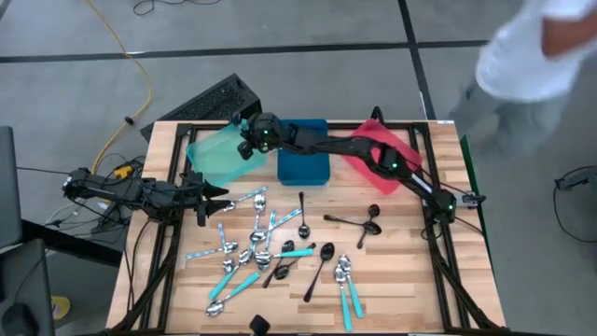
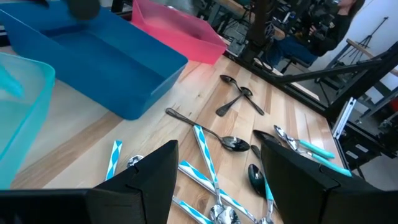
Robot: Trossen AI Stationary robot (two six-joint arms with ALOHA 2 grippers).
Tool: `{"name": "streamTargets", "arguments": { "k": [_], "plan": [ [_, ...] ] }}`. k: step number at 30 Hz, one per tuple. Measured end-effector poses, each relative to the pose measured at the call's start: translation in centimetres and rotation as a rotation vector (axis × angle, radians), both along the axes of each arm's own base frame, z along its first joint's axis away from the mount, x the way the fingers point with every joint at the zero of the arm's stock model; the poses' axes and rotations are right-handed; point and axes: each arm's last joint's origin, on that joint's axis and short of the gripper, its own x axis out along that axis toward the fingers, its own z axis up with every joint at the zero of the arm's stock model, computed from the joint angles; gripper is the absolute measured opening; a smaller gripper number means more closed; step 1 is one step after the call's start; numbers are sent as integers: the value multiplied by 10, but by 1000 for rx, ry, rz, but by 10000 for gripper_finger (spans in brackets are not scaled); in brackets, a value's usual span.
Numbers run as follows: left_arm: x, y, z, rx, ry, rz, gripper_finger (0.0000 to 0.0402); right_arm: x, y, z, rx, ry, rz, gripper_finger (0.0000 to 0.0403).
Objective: Sort silverware by color (type)
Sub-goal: Put the blue spoon into the light blue bin
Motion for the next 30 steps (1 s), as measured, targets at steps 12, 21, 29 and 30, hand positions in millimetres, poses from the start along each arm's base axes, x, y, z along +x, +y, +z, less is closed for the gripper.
{"name": "streamTargets", "arguments": {
  "k": [12,21,29,30],
  "plan": [
    [-1,1,-1,16,9,34,216,9,-4,-15,-124,119,77,56],
    [-1,2,-1,22,7,50,216,15,13,-17,-286,191,184,59],
    [-1,2,-1,22,8,49,216,16,16,-18,-307,211,201,103],
    [-1,2,-1,21,8,49,216,15,16,-18,-306,212,200,106]
  ]
}}
